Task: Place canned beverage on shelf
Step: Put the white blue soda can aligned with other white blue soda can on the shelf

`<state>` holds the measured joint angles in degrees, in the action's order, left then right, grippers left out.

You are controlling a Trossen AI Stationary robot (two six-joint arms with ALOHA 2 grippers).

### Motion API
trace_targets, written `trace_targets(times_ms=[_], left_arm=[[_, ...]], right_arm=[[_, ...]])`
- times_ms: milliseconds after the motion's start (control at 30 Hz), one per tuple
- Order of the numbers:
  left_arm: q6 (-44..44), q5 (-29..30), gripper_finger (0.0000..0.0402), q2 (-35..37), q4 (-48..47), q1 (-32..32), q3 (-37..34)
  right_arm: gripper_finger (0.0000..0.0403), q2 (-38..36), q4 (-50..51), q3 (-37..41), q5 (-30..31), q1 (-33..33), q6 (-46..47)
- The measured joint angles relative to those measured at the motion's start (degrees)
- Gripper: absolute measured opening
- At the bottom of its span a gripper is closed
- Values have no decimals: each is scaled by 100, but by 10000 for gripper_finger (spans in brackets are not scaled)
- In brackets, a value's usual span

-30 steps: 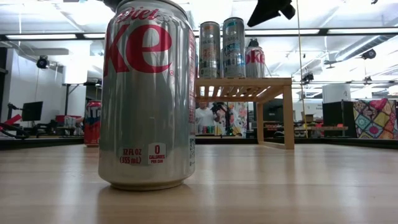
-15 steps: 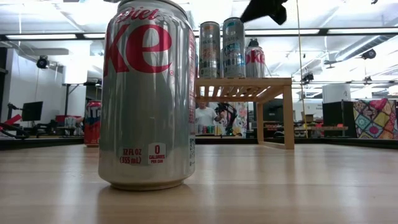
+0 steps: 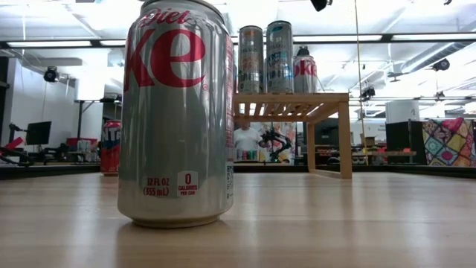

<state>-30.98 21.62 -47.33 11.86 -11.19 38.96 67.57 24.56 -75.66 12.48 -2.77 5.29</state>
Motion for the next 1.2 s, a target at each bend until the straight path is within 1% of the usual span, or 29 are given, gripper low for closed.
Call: trace_targets(times_ms=[133,400,567,733,900,1067,1200], left_arm=[[35,-14,177,61,3,107,-1],[349,-15,141,54,90,108,-9],[349,-12,127,48,103,108,-11],[282,-8,125,48,127,113,-11],[275,33,125,45,128,119,-11],[275,36,125,45,126,119,-11],[275,38,125,45,113,119,-11]], right_arm=[[9,-27,-2,0,380,-27,-140],[9,-67,-122,-2,1316,-60,-571],[9,46,-388,-2,1363,-130,-749],[9,214,-435,19,1370,-282,-755],[9,348,-408,31,1677,-355,-791],[9,337,-331,33,1713,-352,-876],[9,310,-34,33,1713,-352,-844]])
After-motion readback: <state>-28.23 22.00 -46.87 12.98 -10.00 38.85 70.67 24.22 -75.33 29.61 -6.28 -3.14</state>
